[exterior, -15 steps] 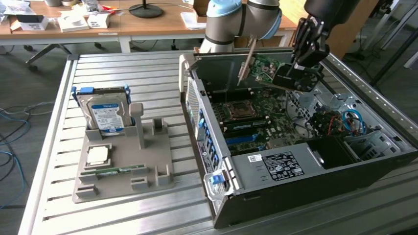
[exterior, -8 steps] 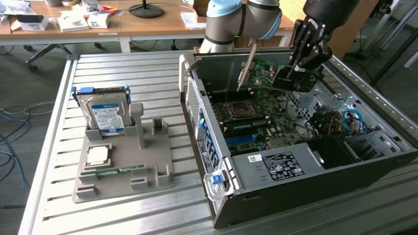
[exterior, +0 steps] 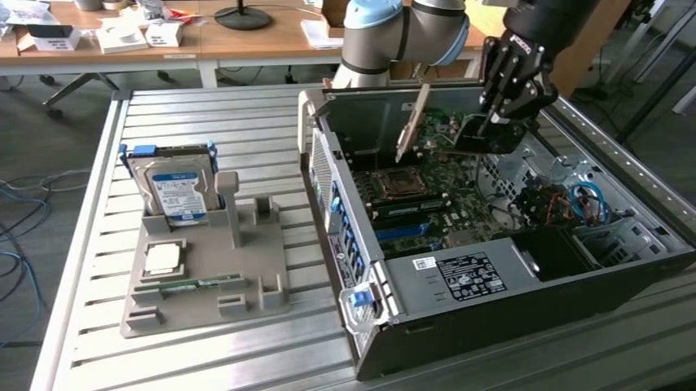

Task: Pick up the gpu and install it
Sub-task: 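Insert the gpu into the slot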

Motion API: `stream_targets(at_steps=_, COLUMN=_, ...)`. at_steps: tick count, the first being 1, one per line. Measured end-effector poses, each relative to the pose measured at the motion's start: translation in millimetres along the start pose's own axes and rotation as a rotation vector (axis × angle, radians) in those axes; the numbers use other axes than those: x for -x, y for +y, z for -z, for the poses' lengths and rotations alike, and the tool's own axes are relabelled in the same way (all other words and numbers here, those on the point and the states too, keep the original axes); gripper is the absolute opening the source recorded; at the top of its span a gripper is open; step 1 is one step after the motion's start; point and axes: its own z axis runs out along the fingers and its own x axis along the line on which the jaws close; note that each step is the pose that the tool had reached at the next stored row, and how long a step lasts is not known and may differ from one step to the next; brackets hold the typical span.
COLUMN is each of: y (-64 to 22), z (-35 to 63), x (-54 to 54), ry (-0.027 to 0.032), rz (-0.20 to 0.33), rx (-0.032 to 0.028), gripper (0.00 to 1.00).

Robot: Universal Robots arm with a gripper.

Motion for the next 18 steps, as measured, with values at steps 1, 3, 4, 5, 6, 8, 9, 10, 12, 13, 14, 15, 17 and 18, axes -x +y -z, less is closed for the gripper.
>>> stream_targets(at_steps=1, y=0.0, z=-0.5, x=0.0, ry=0.0013, rz=0.017, rx=0.0001, gripper=0.26)
stream_targets(at_steps=3, y=-0.1, z=-1.6, x=0.0, ry=0.0038, rz=0.051, rx=0.0, gripper=0.26)
stream_targets(at_steps=4, y=-0.2, z=-2.1, x=0.0, ry=0.0051, rz=0.069, rx=0.0, gripper=0.26)
stream_targets(at_steps=5, y=-0.2, z=-2.6, x=0.0, ry=0.0065, rz=0.087, rx=0.0, gripper=0.26)
stream_targets(at_steps=6, y=-0.2, z=-3.2, x=0.0, ry=0.0077, rz=0.103, rx=0.0, gripper=0.26)
stream_targets(at_steps=8, y=-0.3, z=-3.9, x=0.1, ry=0.0097, rz=0.132, rx=-0.0001, gripper=0.26)
stream_targets(at_steps=9, y=-0.3, z=-4.0, x=0.1, ry=0.0104, rz=0.142, rx=-0.0001, gripper=0.26)
stream_targets(at_steps=10, y=-0.3, z=-3.9, x=0.1, ry=0.0107, rz=0.146, rx=-0.0001, gripper=0.26)
stream_targets(at_steps=12, y=-0.1, z=-4.0, x=0.2, ry=0.0112, rz=0.15, rx=-0.0018, gripper=0.26)
stream_targets(at_steps=13, y=-0.1, z=-4.1, x=0.2, ry=0.0112, rz=0.154, rx=-0.0059, gripper=0.26)
stream_targets(at_steps=14, y=-0.1, z=-4.3, x=0.2, ry=0.011, rz=0.157, rx=-0.0117, gripper=0.26)
stream_targets(at_steps=15, y=0.2, z=-4.4, x=0.1, ry=0.0106, rz=0.159, rx=-0.0176, gripper=0.26)
stream_targets(at_steps=17, y=1.2, z=-4.6, x=0.0, ry=0.0095, rz=0.162, rx=-0.0335, gripper=0.26)
stream_targets(at_steps=18, y=2.0, z=-4.8, x=-0.1, ry=0.0088, rz=0.163, rx=-0.0427, gripper=0.26)
